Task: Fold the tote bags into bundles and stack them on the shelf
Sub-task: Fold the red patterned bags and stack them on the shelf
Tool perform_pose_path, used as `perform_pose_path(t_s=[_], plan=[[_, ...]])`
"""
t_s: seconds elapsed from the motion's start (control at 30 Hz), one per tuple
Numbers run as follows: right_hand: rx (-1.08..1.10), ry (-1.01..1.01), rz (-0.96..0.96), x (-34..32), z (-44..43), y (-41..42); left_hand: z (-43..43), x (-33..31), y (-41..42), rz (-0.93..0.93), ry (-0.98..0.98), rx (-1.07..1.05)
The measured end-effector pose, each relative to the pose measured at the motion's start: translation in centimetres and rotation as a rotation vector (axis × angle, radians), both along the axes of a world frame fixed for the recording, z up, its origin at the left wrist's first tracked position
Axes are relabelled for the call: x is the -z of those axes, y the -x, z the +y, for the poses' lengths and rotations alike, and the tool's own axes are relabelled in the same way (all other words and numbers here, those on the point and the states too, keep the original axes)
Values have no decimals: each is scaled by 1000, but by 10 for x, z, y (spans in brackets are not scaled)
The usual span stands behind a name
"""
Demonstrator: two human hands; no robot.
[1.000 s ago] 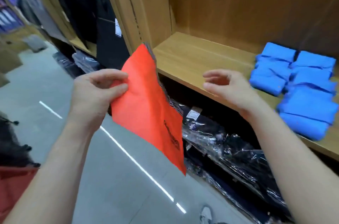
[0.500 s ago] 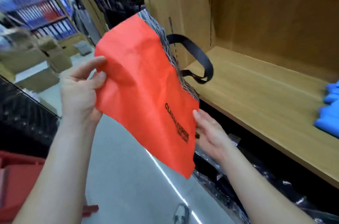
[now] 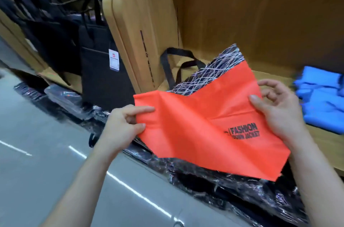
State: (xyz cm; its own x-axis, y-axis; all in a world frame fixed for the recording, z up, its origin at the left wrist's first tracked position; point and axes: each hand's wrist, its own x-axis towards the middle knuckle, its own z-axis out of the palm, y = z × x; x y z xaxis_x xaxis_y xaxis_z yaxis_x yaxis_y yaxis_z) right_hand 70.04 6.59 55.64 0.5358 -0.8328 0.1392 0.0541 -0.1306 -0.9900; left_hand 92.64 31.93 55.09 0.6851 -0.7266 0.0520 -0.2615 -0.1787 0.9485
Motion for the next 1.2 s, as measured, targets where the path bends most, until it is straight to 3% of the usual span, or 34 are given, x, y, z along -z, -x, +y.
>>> perform_pose_path(t_s=[0.1, 0.3, 0.4, 0.47, 0.53, 0.6, 0.67, 0.77, 0.83, 0.9, 0.97, 1.03, 1.1, 1.2], plan=[[236, 58, 44, 5, -17, 35, -20, 11, -5, 47, -99, 188], [572, 174, 216, 46, -52, 27, -94, 46, -21, -178, -330, 130], [468, 389, 566, 55, -67, 17, -116, 55, -28, -350, -479, 97], [271, 574, 810, 63, -67, 19, -120, 54, -31, -471, -565, 85], [40, 679, 863, 75, -58, 21, -119, 54, -34, -694, -561, 88], [-94, 689, 792, 87, -52, 25, -114, 57, -38, -810, -430, 157], [-143, 704, 772, 95, -54, 28, -107, 58, -39, -672, -351, 404], [-168, 706, 758, 100, -58, 30, -96, 37, -47, -189, -523, 816], [-168, 692, 735, 100, -62, 32, -95, 28, -56, -181, -692, 995], [-175, 684, 717, 99, -64, 31, -98, 33, -56, -390, -719, 904], [-180, 669, 712, 98, -66, 31, -105, 42, -45, -540, -560, 641], [-202, 592, 685, 96, -67, 32, -110, 44, -38, -391, -410, 490], [-246, 359, 572, 85, -68, 34, -116, 43, -36, -236, -359, 407], [-298, 31, 375, 70, -71, 40, -127, 56, -37, -497, -369, 262]])
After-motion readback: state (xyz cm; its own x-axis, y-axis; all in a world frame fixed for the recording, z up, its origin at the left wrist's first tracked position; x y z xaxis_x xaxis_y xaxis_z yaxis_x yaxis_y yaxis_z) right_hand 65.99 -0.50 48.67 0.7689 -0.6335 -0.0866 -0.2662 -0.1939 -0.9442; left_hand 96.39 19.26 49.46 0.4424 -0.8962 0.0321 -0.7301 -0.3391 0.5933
